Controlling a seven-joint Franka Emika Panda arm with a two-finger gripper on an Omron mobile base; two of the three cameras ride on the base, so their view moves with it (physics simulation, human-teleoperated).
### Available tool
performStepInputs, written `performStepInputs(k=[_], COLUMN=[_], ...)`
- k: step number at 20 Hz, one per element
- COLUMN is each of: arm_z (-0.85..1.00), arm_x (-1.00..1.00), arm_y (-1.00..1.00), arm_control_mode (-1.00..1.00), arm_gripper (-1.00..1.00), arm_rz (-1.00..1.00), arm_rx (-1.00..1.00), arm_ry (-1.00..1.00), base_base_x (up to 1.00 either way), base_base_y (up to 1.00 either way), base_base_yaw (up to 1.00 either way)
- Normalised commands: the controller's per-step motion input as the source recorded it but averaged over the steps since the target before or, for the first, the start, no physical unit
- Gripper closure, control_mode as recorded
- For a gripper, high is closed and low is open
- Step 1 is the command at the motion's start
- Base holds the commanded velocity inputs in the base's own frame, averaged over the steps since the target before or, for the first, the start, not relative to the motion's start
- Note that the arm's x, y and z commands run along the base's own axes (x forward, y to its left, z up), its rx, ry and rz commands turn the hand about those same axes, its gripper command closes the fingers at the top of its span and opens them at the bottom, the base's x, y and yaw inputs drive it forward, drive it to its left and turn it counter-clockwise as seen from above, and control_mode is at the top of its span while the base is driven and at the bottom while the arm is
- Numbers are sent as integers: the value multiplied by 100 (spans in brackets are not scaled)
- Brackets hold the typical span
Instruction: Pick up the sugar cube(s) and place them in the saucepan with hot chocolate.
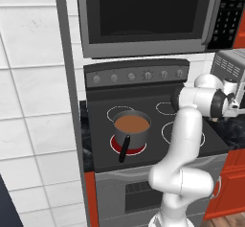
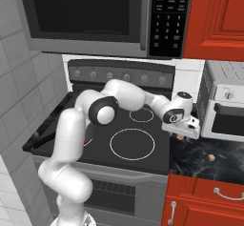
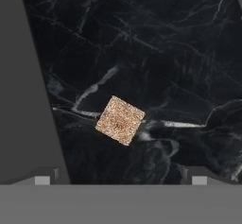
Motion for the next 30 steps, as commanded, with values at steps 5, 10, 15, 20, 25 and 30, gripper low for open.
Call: performStepInputs(k=[5,10,15,20,25,30], arm_z=[-1,-10,-20,-22,-11,-4], arm_x=[21,22,5,0,2,5], arm_y=[0,0,-1,-10,-4,0], arm_control_mode=[-100,-100,-100,-100,-100,-100], arm_gripper=[-100,-100,-100,-100,-100,-100], arm_rz=[0,0,0,0,0,0], arm_rx=[0,0,0,0,0,0], arm_ry=[0,0,0,0,0,0], base_base_x=[0,0,0,0,0,0], base_base_y=[0,0,0,0,0,0], base_base_yaw=[0,0,0,0,0,0])
